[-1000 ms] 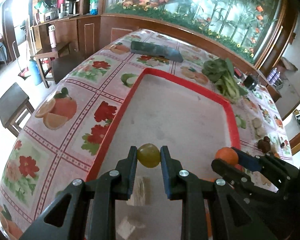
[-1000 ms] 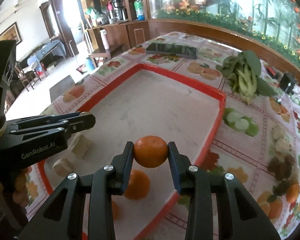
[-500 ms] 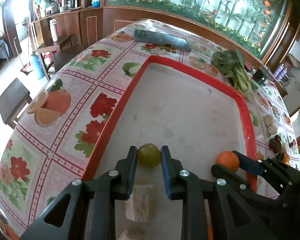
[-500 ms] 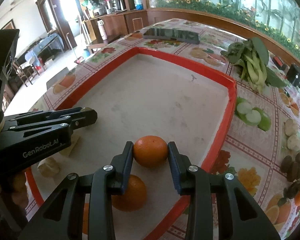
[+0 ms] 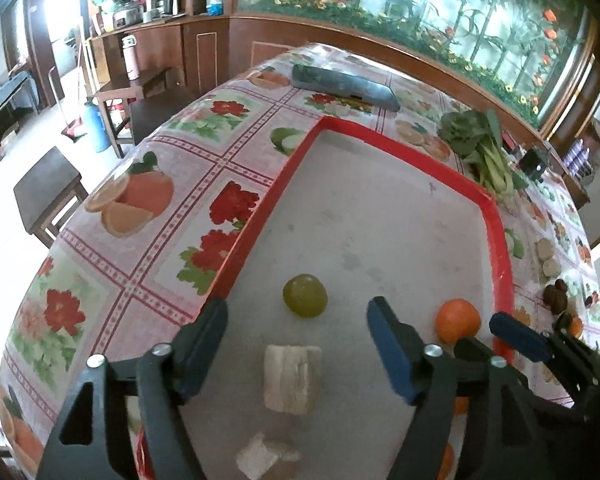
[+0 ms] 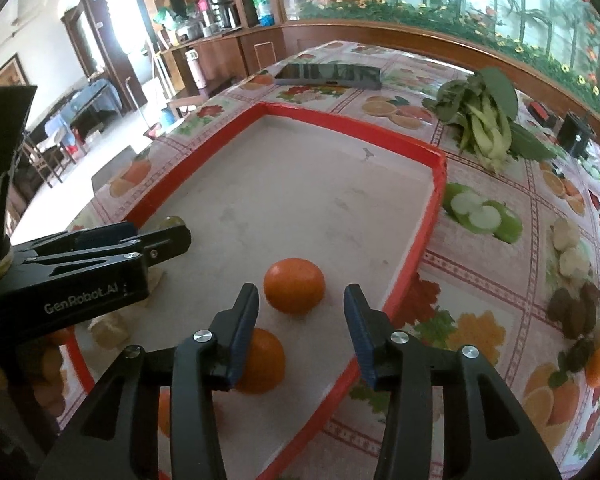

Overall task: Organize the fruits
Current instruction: 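Withdraw both grippers from the tray toward the fruit pile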

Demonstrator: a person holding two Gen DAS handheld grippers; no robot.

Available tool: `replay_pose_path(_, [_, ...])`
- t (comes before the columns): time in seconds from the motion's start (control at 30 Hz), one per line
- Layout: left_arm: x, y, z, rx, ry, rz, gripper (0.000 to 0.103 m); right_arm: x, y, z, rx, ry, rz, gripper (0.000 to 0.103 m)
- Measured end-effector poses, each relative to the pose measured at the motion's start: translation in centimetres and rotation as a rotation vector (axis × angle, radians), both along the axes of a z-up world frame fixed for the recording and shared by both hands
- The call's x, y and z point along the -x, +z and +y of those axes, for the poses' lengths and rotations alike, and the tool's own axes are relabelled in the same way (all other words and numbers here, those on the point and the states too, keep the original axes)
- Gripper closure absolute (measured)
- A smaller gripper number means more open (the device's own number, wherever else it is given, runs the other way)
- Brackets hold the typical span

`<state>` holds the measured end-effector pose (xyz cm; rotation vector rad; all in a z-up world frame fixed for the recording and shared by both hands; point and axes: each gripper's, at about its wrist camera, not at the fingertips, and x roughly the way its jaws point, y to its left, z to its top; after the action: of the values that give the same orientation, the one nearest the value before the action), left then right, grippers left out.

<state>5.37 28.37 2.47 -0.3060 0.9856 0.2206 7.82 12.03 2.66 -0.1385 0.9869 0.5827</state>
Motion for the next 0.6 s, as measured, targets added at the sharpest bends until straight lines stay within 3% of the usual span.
replay_pose_path(0.13, [0.8,0.4,-0.4,0.067,0.025,-0.007,0.009,1.0,1.1,-1.0,-0.027,-0.011,0.001,0.057])
replay_pose_path(0.23, [1.7,1.1,-1.5,0.077,0.027,-0.040,0.004,1.9,1.8,-2.1,-0.045,-0.021,0.002,0.054])
replay_pose_path(0.53, [3.7,3.5,-6.5,-0.058,-0.018,-0.115,0.000,4.7,2.1,-6.4,-0.009,-0.061,0.006,0.050])
replay_pose_path(0.57, [3.9,3.6,-7.1,-0.053,-0.028,-0.120,0.000,5.1,2.1,-7.0,0.005,-0.077,0.001,0.047])
replay_pose_path(0.6, [4.0,3.8,-7.5,-0.051,-0.035,-0.126,0.000,5.4,2.1,-7.4,0.025,-0.096,-0.007,0.032])
